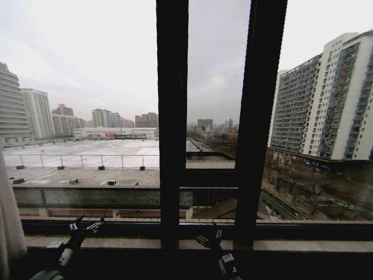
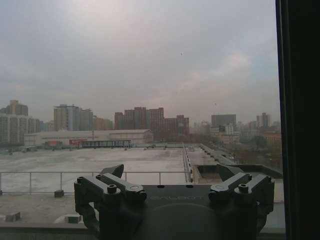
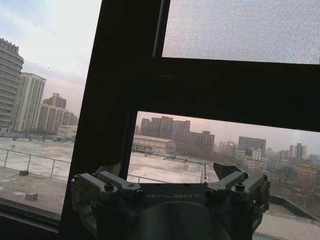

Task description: Open the curtains by pulling them apart, changing their state from closed to fully open.

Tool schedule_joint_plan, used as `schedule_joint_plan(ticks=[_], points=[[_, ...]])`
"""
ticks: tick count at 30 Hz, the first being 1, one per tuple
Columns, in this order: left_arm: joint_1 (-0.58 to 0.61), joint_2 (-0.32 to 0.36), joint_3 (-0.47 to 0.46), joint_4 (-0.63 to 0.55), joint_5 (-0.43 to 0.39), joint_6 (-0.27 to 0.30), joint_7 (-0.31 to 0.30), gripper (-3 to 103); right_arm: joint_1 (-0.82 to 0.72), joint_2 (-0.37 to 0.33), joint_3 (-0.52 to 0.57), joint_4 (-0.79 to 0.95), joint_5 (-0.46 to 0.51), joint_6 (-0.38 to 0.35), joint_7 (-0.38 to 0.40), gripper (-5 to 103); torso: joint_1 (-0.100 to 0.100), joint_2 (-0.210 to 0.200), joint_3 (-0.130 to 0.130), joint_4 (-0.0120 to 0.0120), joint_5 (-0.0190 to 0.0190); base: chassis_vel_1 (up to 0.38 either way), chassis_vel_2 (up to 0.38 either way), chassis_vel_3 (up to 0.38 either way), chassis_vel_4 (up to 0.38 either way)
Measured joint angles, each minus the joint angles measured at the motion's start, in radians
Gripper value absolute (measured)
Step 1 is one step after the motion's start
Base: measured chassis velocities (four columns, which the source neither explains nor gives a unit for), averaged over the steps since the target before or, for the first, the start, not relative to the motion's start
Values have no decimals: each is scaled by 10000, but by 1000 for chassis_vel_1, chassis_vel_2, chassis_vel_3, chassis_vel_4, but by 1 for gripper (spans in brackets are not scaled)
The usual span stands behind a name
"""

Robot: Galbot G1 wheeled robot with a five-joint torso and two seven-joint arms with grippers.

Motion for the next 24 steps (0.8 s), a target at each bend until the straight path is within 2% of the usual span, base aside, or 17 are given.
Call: schedule_joint_plan(ticks=[15, 24], points=[[-47, -26, -31, 129, 6, -173, -34, 100, 289, 0, -136, -374, 3, 25, -30, 100, 0, -2, 0, -3, 0, -102, -91, 100, 102], [-120, -24, 44, 150, -68, -189, 146, 100, 244, 0, -134, -352, -4, 34, -40, 100, -1, -2, 0, -3, 0, -71, -68, 64, 71]])
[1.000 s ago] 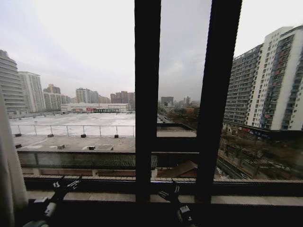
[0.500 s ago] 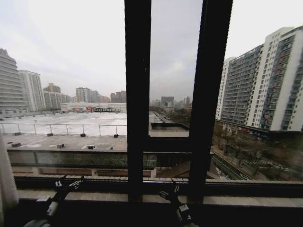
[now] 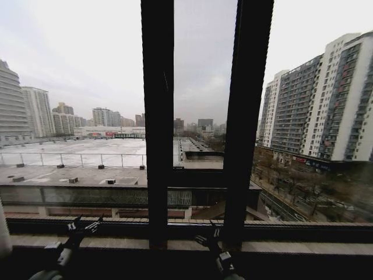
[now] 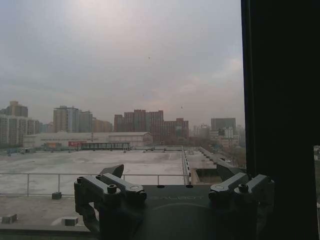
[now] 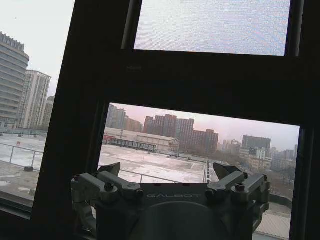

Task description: Open the curtains by pulling them apart, changing their state from closed to fully open.

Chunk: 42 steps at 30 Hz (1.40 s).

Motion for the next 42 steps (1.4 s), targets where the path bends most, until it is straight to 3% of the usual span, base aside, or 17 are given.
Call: schedule_joint_plan(ticks=[11, 23, 42], points=[[-30, -26, 5, 116, 12, -25, 94, 100, 4, 0, 14, -8, -6, 6, -1, 100, 0, 0, 0, 3, 0, -34, -31, 77, 73], [-53, -97, -33, 241, 702, -115, 190, 100, 27, 0, -15, -81, -8, 12, -2, 100, 0, 0, 0, 4, 0, -9, -7, 18, 14], [-107, -119, 14, 283, 430, -267, 130, 100, -49, -1, -27, -47, -15, 3, 3, 100, 0, 0, 0, -3, -1, -36, -40, -32, -29]])
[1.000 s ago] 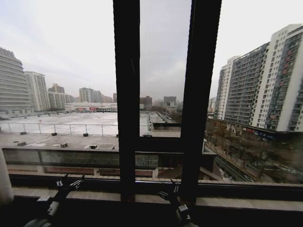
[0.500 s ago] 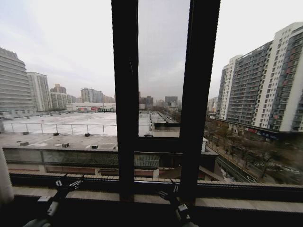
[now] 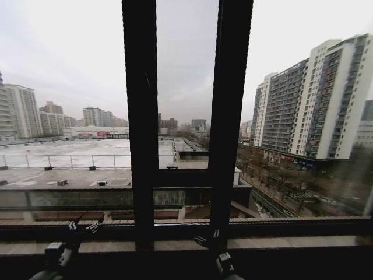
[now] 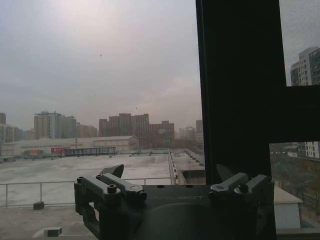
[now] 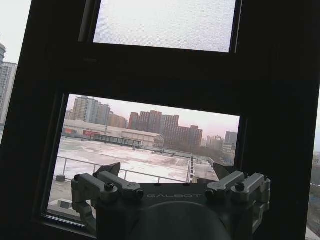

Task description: Open the curtains by pulling them apart, changing their state from closed to fully open.

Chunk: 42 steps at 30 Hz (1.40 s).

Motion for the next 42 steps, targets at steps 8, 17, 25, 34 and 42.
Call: schedule_joint_plan(ticks=[8, 17, 25, 34, 42], points=[[-20, 13, 3, 55, -131, -1, -30, 100, -109, 1, -76, 136, 3, 3, -34, 100, 0, 0, 0, 6, 0, 0, 0, 0, 0], [-35, 43, 26, 63, -282, 69, -46, 100, -349, 1, -160, 398, 22, -16, -45, 100, 0, 0, 0, 3, 1, 0, 0, 0, 0], [27, 56, 58, -20, -293, 219, -119, 100, -417, 1, -155, 461, 53, -21, -45, 100, 0, 0, 0, 3, 1, 0, 0, 0, 0], [145, 59, -37, -103, -304, 228, -168, 100, -445, 1, -149, 528, 59, -27, -47, 100, 0, 0, 0, 4, 1, 0, 0, 0, 0], [170, 58, -47, -131, -324, 231, -208, 100, -522, 0, -139, 608, 76, -34, -48, 100, 0, 1, 0, 4, 0, 0, 0, 0, 0]])
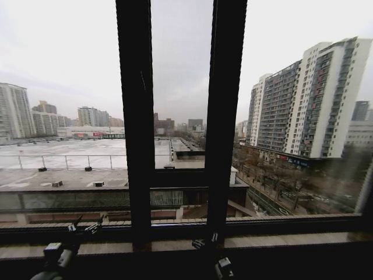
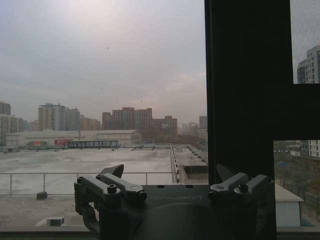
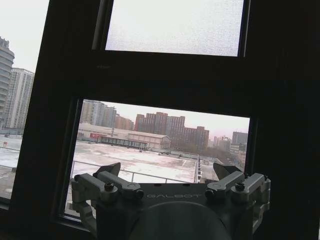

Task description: Open the curtains by pulling them apart, changing their state from closed to fully open.

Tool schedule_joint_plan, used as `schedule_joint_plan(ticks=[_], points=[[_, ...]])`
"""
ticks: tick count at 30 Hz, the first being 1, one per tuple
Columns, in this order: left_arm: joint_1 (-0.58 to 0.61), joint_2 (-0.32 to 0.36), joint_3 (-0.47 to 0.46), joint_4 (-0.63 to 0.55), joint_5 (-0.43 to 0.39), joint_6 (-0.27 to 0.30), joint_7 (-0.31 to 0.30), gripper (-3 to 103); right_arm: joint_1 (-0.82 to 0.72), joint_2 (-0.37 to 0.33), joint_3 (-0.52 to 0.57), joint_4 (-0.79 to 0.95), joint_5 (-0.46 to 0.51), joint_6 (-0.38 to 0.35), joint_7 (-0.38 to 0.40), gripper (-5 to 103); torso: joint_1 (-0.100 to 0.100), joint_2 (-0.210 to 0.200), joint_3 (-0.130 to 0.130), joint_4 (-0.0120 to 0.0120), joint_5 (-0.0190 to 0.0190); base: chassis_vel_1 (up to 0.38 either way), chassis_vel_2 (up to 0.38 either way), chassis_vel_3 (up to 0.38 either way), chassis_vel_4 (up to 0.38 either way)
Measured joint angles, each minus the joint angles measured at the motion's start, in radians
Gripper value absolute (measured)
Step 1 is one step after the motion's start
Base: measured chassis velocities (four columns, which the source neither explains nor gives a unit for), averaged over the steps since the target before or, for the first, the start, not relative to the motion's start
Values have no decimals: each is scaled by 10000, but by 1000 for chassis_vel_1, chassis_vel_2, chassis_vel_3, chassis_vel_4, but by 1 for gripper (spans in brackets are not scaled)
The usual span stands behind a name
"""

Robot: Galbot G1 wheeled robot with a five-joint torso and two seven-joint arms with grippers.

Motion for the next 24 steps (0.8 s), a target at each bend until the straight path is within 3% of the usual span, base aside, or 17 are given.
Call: schedule_joint_plan(ticks=[24], points=[[71, -27, -53, -40, -9, 5, -38, 100, -6, 0, 42, -6, 28, -10, 18, 100, 0, -1, 0, -1, 0, 0, 0, 0, 0]])
